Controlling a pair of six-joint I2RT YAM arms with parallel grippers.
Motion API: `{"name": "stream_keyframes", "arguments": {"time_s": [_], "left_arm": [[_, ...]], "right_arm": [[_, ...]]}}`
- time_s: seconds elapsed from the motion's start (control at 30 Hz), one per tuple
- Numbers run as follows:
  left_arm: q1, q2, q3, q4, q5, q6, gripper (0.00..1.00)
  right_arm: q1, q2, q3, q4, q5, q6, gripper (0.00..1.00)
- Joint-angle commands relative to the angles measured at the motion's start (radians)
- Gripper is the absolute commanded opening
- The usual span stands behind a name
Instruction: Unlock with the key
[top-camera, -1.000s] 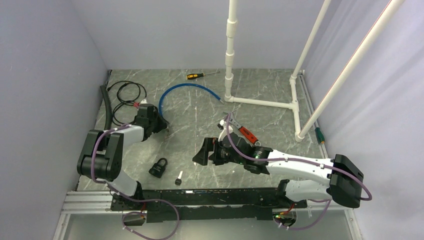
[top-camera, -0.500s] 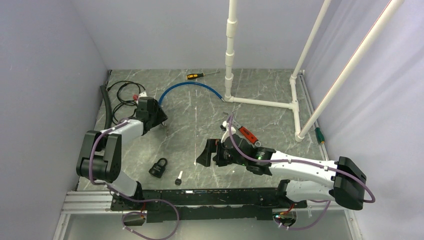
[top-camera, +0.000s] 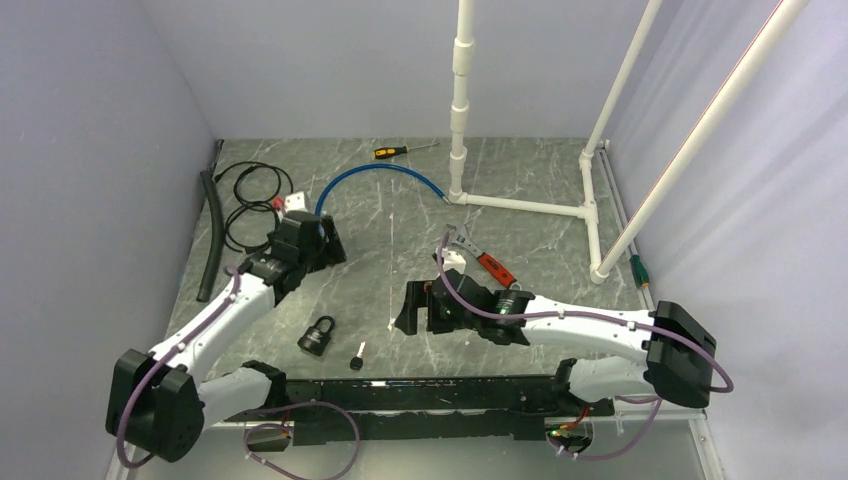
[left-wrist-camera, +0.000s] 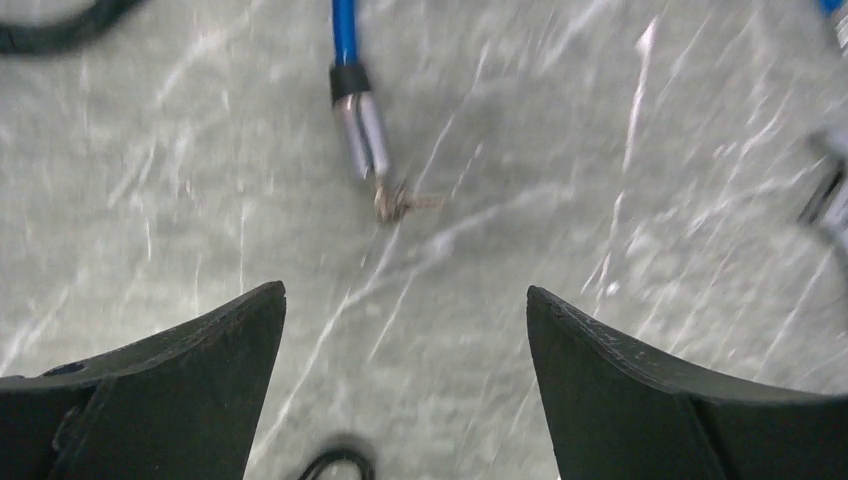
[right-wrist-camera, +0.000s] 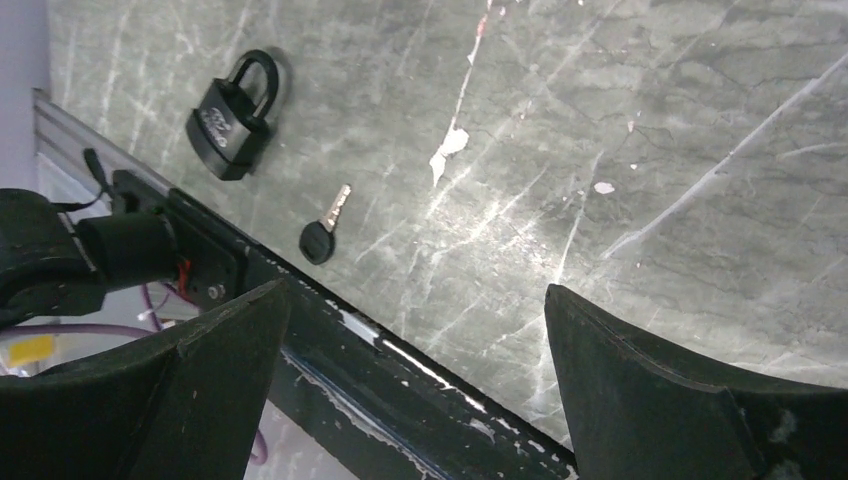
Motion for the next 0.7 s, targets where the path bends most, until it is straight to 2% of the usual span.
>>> {"name": "stream_keyframes", "arguments": {"time_s": [0.0,0.1,0.13,0.2,0.47,0.67], "left_arm": [[-0.076,-0.054,-0.078,-0.241,-0.063,-0.099,0.93],[-0.177,-0.108,-0.120,-0.308,-0.060,-0.176,0.93],[-0.211,-0.119,-0.130,-0.303,-0.049,-0.193,0.98],[-0.284,-0.109,-0.122,-0.362,-0.095,-0.281,0.99],[-0.443,0.105,-0.059,-0.608,-0.268,-0.629,0.99],[-0.506,0.157,-0.090,-0.574,-0.259,-0.639,0.99]], "right_arm": [[0.007,0.030,0.030,-0.003,0.023,-0.012,1.00],[0.009,0.037,0.008,0.016,0.004,-0.001,1.00],[0.010,0.036,-0.002,0.025,-0.001,0.002,1.00],[0.010,0.034,-0.021,0.040,-0.010,0.008,1.00],[0.017,-0.014,-0.080,0.050,-0.018,0.028,1.00],[0.018,-0.026,-0.106,0.053,-0.027,0.022,1.00]]}}
